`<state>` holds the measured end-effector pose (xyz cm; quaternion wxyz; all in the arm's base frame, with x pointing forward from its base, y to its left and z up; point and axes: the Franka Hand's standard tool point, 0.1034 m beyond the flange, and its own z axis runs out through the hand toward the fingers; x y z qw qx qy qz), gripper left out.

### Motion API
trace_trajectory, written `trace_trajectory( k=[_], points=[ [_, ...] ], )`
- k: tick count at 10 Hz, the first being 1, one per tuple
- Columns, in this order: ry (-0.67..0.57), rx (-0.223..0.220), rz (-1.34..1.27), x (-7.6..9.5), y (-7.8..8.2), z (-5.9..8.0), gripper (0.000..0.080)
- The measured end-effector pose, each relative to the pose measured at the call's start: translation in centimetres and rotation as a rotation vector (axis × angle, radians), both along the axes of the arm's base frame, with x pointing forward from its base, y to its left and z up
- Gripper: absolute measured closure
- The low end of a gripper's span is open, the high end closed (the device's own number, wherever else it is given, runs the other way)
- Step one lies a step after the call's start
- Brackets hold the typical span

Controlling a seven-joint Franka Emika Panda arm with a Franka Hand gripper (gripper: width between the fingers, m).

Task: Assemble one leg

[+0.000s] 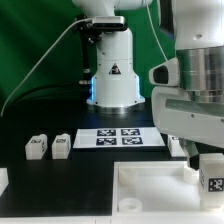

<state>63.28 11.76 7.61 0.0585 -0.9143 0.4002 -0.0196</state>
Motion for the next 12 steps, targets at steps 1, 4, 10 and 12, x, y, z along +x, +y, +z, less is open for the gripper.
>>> trace_trajectory(
  k=[1, 4, 10, 12],
  points=[
    [-0.01, -0.009, 0.107, 0.0, -0.1, 0.0, 0.0151],
    [0.013, -0.081, 0.72, 0.2, -2.1, 0.5, 0.015],
    [0.027, -0.083, 0.731, 0.2, -2.5, 0.6, 0.0509],
    [0.043, -0.075, 0.519, 0.2, -2.5, 0.6, 0.0509]
  ],
)
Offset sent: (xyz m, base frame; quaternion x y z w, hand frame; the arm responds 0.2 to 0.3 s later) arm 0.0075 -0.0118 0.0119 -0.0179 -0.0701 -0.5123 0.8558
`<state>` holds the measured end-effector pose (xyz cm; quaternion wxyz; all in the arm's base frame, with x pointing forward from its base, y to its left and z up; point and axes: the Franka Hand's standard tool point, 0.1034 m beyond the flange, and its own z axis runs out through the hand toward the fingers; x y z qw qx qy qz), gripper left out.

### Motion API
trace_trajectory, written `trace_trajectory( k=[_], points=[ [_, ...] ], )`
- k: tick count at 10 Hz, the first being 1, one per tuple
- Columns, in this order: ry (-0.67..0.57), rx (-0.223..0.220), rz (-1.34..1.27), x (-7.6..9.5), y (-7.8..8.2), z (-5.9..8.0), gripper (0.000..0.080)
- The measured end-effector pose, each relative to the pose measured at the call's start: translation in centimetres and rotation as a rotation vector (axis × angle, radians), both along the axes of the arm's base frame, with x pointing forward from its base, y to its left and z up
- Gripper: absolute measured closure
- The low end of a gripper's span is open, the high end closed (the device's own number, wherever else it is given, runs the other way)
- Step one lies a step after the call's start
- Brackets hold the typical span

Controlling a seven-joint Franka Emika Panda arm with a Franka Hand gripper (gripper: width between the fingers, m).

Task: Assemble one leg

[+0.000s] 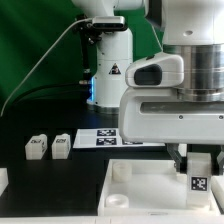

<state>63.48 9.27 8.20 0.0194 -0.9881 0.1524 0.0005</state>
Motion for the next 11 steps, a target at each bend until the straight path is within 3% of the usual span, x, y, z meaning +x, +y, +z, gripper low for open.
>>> trace_trajectory(
  k=[2, 5, 8, 11],
  points=[
    [0.01, 0.014, -0.27, 0.3, -0.1, -0.2, 0.0509],
    [0.069, 0.076, -0.792, 0.0, 0.2, -0.3, 0.0508],
    [0.119, 0.069, -1.24, -0.5, 0.6, -0.3, 0.0508],
    [0.129, 0.062, -1.306, -0.6, 0.7, -0.4, 0.0506]
  ],
)
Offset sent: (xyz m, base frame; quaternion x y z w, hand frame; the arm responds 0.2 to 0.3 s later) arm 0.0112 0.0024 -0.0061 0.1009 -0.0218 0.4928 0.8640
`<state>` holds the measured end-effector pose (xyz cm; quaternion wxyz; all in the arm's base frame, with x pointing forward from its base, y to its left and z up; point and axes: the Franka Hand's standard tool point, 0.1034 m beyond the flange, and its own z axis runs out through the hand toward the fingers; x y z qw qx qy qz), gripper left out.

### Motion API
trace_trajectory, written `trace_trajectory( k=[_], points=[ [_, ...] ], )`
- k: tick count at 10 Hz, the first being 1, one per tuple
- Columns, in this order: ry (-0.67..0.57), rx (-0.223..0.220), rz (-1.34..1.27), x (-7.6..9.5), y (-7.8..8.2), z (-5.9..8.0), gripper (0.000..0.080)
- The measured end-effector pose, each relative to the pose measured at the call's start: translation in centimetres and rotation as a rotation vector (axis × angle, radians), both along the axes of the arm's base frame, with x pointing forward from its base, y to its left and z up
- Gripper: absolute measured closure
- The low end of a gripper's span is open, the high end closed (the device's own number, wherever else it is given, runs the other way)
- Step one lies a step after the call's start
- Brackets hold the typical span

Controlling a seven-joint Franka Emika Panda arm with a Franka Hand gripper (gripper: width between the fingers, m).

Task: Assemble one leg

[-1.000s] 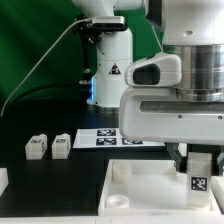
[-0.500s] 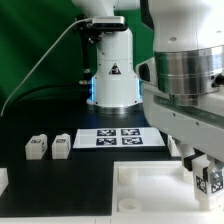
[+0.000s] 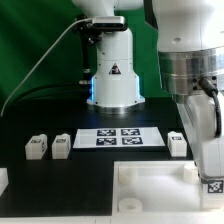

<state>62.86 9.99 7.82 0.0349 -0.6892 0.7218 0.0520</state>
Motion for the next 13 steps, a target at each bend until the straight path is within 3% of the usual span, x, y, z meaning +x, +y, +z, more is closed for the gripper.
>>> trace_trajectory(
  k=[2, 4, 6, 8, 10, 13],
  points=[
    [-0.002, 0.001, 0.023, 0.0, 0.1, 0.0, 0.0194],
    [-0.043, -0.03, 0.383, 0.1, 1.0, 0.7, 0.0157],
    [-0.069, -0.024, 0.626, -0.3, 2.1, 1.2, 0.0152],
    [-0.088, -0.019, 0.811, -0.3, 1.8, 1.1, 0.015],
    [-0.091, -0.052, 1.159, -0.2, 1.5, 0.4, 0.015],
    [-0.131, -0.046, 1.494, 1.0, -0.4, 0.9, 0.015]
  ],
)
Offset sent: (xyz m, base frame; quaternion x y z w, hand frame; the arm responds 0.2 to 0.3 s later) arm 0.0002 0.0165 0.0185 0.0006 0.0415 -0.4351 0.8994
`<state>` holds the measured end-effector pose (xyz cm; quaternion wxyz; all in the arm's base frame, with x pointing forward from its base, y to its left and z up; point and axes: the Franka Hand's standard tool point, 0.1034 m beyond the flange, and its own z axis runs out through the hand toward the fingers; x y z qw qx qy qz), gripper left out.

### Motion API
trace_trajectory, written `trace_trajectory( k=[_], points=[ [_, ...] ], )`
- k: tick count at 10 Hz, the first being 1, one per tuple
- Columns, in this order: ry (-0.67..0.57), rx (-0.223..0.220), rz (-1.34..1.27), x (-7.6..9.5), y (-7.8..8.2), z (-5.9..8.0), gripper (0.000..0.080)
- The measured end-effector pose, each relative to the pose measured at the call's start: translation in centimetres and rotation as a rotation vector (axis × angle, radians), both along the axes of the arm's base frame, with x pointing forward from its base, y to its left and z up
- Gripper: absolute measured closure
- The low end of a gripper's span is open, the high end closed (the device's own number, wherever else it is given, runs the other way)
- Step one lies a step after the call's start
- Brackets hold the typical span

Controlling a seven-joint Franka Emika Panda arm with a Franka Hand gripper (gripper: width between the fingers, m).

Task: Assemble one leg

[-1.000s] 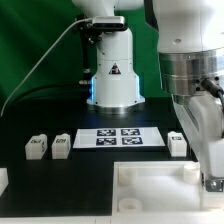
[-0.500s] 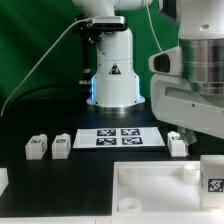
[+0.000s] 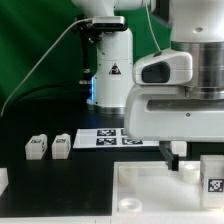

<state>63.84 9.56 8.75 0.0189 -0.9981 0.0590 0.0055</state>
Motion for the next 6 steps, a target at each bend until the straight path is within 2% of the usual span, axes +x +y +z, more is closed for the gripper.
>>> trace_trajectory(
  k=[1, 2, 3, 4, 5, 6],
  points=[
    [-0.006, 0.001, 0.076, 0.08, -0.12, 0.16, 0.015],
    [-0.004, 0.001, 0.044, 0.06, -0.08, 0.11, 0.015],
    [-0.003, 0.001, 0.016, 0.06, -0.1, 0.1, 0.0242],
    [-0.003, 0.001, 0.014, 0.07, -0.12, 0.1, 0.0378],
    [0.001, 0.002, -0.085, 0.06, -0.06, 0.1, 0.0378],
    [0.004, 0.002, -0.175, 0.06, -0.04, 0.09, 0.0512]
  ],
)
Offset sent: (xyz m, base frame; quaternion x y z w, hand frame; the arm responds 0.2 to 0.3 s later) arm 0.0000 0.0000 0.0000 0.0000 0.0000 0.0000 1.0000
